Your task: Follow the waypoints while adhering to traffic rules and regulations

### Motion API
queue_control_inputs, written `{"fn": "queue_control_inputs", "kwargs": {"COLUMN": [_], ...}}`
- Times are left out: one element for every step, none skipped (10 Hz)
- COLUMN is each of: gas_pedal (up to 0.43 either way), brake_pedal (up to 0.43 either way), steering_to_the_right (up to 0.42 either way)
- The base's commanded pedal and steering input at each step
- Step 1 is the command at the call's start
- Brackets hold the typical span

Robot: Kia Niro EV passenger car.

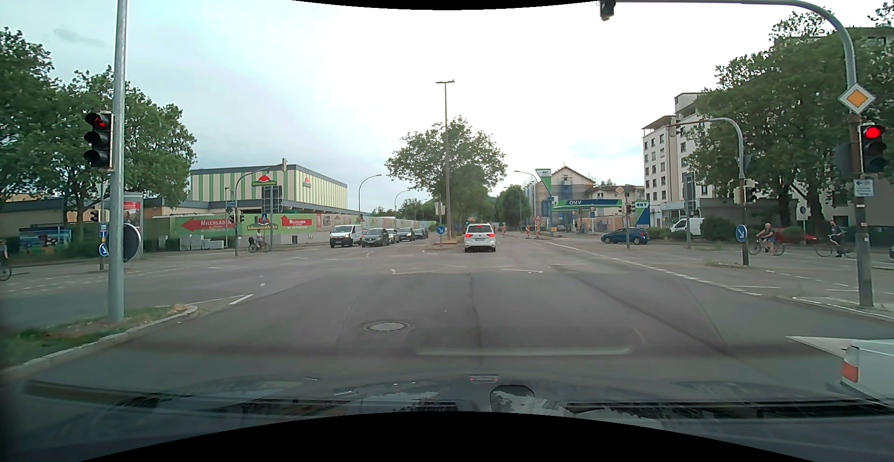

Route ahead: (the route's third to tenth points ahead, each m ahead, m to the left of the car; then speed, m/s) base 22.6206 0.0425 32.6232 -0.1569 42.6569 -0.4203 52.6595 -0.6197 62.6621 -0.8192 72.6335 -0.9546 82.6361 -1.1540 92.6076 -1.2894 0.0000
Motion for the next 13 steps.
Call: {"fn": "queue_control_inputs", "kwargs": {"gas_pedal": [0.000, 0.000, 0.000, 0.000, 0.000, 0.000, 0.000, 0.000, 0.000, 0.000, 0.000, 0.000, 0.000], "brake_pedal": [0.262, 0.262, 0.262, 0.262, 0.262, 0.262, 0.262, 0.262, 0.262, 0.262, 0.262, 0.262, 0.262], "steering_to_the_right": [0.002, 0.002, 0.002, 0.002, 0.002, 0.002, 0.002, 0.002, 0.002, 0.002, 0.002, 0.002, 0.001]}}
